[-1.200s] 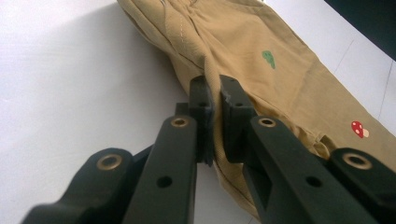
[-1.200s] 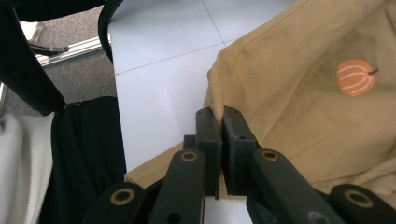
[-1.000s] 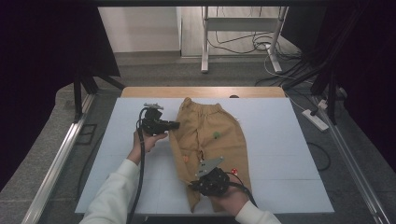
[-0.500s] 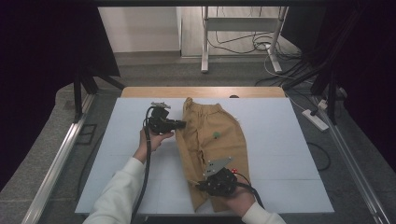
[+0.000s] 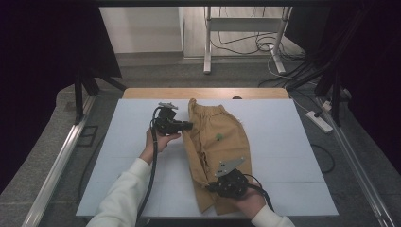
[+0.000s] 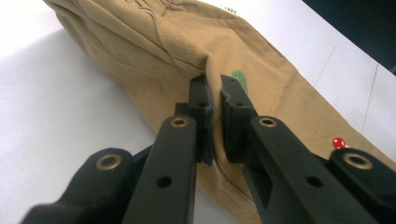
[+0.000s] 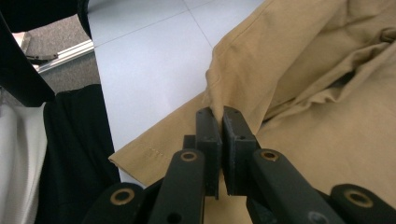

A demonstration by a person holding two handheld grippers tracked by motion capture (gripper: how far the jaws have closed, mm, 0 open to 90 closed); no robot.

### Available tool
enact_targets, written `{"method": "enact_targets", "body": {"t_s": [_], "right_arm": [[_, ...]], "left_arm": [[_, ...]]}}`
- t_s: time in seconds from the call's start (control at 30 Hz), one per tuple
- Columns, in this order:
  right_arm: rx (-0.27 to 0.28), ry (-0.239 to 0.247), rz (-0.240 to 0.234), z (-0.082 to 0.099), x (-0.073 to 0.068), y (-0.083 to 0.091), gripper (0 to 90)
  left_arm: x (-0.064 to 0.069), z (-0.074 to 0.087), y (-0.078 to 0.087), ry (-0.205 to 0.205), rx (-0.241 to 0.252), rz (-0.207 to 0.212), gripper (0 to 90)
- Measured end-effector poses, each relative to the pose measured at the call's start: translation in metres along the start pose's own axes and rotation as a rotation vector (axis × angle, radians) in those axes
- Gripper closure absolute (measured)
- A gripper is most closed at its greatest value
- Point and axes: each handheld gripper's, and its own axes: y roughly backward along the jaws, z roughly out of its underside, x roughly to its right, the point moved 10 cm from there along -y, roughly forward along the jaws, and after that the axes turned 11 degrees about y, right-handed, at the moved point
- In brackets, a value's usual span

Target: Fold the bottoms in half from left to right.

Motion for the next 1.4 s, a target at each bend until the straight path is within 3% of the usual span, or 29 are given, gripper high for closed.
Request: {"method": "enact_targets", "body": {"t_s": [1.4], "right_arm": [[0.017,-0.064,0.062,0.026,0.014,0.033,86.0]], "left_arm": [[0.030,-0.016,-0.019,-0.054,-0.015,0.008,83.9]]}}
